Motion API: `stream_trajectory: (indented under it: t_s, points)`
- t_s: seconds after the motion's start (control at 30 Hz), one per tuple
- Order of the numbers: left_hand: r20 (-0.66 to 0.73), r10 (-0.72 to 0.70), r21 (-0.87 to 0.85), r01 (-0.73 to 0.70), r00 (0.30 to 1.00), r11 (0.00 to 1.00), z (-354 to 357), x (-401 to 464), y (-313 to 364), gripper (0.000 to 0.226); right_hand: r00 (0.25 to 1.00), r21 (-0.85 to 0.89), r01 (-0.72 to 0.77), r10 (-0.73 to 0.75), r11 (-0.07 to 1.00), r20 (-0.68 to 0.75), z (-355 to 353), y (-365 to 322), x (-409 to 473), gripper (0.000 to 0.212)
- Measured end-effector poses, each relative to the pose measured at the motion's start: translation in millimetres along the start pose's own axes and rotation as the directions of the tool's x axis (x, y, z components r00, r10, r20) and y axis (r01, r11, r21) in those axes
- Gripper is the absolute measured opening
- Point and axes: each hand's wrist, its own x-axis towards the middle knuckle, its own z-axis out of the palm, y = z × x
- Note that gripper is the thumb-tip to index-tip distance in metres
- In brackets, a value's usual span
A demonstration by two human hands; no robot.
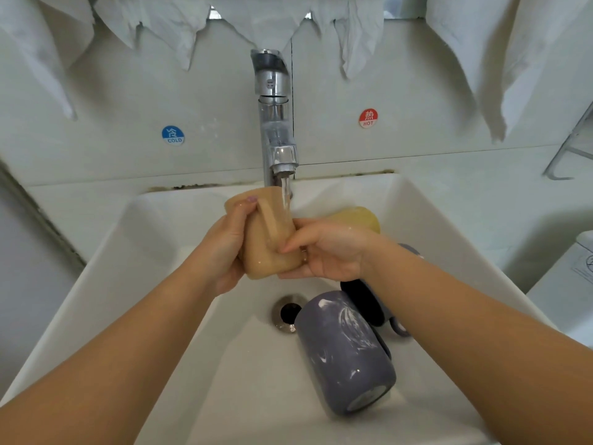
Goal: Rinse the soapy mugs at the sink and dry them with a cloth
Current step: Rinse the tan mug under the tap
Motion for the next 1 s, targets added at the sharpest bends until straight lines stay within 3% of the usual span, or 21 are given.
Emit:
stream_trajectory:
  t_s: [0.2, 0.27, 0.37, 0.47, 0.53, 0.73, 0.87, 1.0]
  points:
    - [0.051, -0.001, -0.073, 0.004, 0.999, 0.997, 8, -4, 3, 0.036, 0.991, 0.023, 0.028, -0.025, 0.999, -0.130, 3, -1, 3, 0.039]
    - [0.077, -0.008, 0.013, 0.007, 0.997, 1.000, 9, -2, 0, 0.045, 0.962, -0.090, 0.053, -0.075, 0.995, -0.261, 6, -2, 3, 0.048]
    - [0.092, -0.021, 0.166, 0.006, 0.996, 0.986, 8, -4, -3, 0.043, 0.856, -0.408, 0.020, -0.226, 0.913, -0.465, 13, -3, 0, 0.060]
    - [0.133, -0.082, 0.146, 0.062, 0.988, 0.987, 4, -7, -1, 0.040, 0.820, -0.563, 0.029, -0.342, 0.826, -0.459, 16, -2, -1, 0.060]
    - [0.152, -0.097, 0.067, 0.088, 0.984, 0.994, -2, -8, 2, 0.037, 0.829, -0.559, 0.034, -0.336, 0.828, -0.448, 15, -3, -3, 0.060]
    - [0.272, -0.079, -0.100, 0.110, 0.959, 0.989, -11, -8, 2, 0.037, 0.924, -0.311, 0.065, -0.174, 0.948, -0.340, 0, -14, -16, 0.060]
    - [0.348, -0.089, -0.039, 0.109, 0.933, 0.993, -8, -8, -3, 0.040, 0.892, -0.333, 0.059, -0.200, 0.941, -0.406, -1, -13, -17, 0.062]
    - [0.301, -0.050, 0.026, 0.044, 0.952, 0.999, 1, -10, -6, 0.045, 0.879, -0.373, 0.040, -0.210, 0.927, -0.428, 3, -9, -15, 0.065]
